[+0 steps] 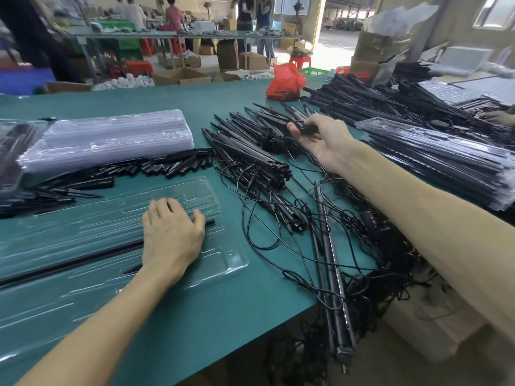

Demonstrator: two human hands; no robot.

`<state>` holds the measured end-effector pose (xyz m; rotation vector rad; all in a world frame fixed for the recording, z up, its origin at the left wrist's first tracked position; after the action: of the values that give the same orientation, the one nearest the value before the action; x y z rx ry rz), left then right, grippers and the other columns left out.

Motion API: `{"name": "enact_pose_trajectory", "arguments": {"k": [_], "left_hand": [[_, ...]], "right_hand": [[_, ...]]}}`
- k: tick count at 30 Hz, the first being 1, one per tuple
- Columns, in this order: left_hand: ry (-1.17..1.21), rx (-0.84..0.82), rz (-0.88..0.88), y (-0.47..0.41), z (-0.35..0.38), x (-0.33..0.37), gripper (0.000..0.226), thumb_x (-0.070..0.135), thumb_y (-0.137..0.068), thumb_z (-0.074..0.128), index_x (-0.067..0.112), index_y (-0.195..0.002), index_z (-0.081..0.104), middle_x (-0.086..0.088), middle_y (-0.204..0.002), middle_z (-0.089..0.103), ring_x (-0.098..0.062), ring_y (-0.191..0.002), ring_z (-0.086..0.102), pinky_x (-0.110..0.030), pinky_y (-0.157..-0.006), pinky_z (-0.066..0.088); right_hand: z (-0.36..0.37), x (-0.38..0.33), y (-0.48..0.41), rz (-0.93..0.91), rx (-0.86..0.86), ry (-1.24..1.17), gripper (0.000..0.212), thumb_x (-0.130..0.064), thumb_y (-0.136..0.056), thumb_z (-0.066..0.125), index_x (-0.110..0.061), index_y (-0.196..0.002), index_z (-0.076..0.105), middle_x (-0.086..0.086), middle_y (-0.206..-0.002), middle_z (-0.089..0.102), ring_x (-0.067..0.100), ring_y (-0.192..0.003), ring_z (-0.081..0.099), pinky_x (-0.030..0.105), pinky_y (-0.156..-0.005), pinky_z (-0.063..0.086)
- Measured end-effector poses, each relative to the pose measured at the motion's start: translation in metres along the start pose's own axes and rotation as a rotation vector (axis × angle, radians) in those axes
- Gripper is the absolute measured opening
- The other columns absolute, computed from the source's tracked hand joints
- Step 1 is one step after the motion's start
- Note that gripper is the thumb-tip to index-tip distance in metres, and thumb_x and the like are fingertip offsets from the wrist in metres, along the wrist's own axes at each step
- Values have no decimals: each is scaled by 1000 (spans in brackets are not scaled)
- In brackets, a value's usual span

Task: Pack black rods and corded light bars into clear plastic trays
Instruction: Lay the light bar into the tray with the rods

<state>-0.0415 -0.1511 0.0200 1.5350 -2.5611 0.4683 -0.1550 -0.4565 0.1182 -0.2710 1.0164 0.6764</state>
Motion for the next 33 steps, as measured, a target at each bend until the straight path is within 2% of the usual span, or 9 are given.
{"name": "enact_pose_trajectory", "arguments": {"k": [4,10,13,15,19,24,29,31,33], "left_hand": [[9,9,7,0,1,1,56,39,-101,35,-7,-129,47,-28,-139,46,-42,-135,36,-51,-115,29],[35,37,14,-1,0,2,51,38,-100,38,-6,-124,48,-27,-134,49,-42,-131,39,-53,-112,31],[66,59,-2,-1,-4,3,49,36,-100,42,-7,-125,44,-30,-129,51,-43,-125,42,-52,-110,33],[69,68,-13,-1,-6,3,51,32,-99,47,-11,-127,41,-34,-125,50,-47,-119,45,-53,-106,34],[3,61,29,-2,-5,4,44,26,-99,54,-14,-117,46,-35,-112,52,-47,-105,50,-53,-98,37],[152,145,1,-4,-11,-1,49,24,-98,51,-13,-129,39,-36,-126,47,-49,-116,47,-55,-104,36],[238,268,176,4,-28,15,84,19,-89,65,-5,-152,14,-26,-153,21,-44,-139,31,-53,-117,31],[160,283,319,9,-31,29,90,11,-82,69,2,-156,17,-20,-158,20,-38,-147,23,-52,-122,23],[76,270,454,16,-28,43,87,0,-77,68,7,-154,29,-15,-158,29,-34,-149,25,-51,-122,20]], "right_hand": [[38,-1,31,40,-148,0,13,11,-93,54,7,-105,55,30,-107,61,31,-80,72,32,-76,63],[79,39,95,-37,-355,347,13,4,-100,48,0,-112,52,24,-102,65,25,-77,74,32,-76,63],[92,86,123,16,-473,389,12,4,-103,40,7,-104,52,28,-95,64,32,-72,71,33,-73,63],[93,116,133,60,-489,422,15,5,-104,38,12,-113,48,32,-98,57,43,-71,69,30,-69,61],[84,148,142,115,-470,402,10,4,-104,37,-1,-100,45,22,-89,58,54,-80,66,25,-66,60],[65,143,135,75,-392,389,7,0,-104,40,-4,-107,44,11,-85,58,25,-68,69,26,-66,61],[49,145,130,7,-363,584,2,-6,-104,45,-5,-105,46,4,-85,58,30,-78,71,39,-77,62],[49,151,135,-7,-423,681,9,-11,-102,55,-4,-107,53,4,-86,63,36,-86,73,49,-85,60],[54,150,144,-70,-520,835,22,-20,-98,64,-3,-113,61,6,-94,70,32,-88,73,50,-89,58]]}}
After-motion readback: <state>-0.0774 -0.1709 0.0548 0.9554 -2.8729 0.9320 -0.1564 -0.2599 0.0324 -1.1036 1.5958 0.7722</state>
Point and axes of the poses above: each hand's wrist, its own y-axis away from the middle knuckle, its own z-axis out of the palm, x = y × z, the point moved 10 cm from there along -y, towards the middle knuckle
